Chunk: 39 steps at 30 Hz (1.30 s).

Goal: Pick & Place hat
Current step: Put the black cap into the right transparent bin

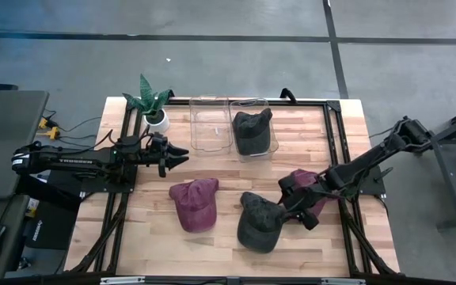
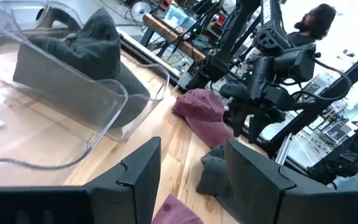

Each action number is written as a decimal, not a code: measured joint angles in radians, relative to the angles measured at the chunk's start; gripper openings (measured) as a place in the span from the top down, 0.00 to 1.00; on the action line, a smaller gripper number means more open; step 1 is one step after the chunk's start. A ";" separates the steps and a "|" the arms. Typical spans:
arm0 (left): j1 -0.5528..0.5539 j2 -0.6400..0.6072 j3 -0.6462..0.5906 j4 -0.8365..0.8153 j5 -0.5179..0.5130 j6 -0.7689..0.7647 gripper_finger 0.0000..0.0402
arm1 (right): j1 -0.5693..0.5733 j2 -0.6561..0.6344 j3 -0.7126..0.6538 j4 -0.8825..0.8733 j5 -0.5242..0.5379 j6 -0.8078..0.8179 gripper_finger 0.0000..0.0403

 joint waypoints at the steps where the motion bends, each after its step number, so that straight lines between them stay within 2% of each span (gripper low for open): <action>1: 0.000 0.000 0.000 -0.003 0.000 0.000 0.57 | 0.000 0.000 -0.010 0.008 0.002 -0.009 0.36; 9: 0.000 0.000 0.000 -0.002 0.000 0.000 0.57 | -0.004 0.001 -0.058 0.068 0.013 -0.017 0.36; 15: 0.000 0.000 0.000 -0.002 0.000 0.000 0.57 | -0.035 0.004 -0.059 0.070 -0.001 0.077 0.36; 19: 0.000 0.000 0.000 -0.002 0.000 0.000 0.57 | -0.045 0.004 -0.059 0.076 -0.005 0.074 0.36; 28: 0.000 0.000 0.000 -0.003 0.000 0.000 0.57 | -0.045 0.085 -0.059 0.164 -0.051 0.051 0.36; 34: 0.000 0.000 0.000 -0.032 0.000 0.000 0.57 | -0.080 0.094 -0.050 0.213 -0.032 0.181 0.36; 39: 0.000 0.000 0.000 -0.058 0.000 0.000 0.57 | -0.126 0.102 -0.015 0.195 0.044 0.279 0.36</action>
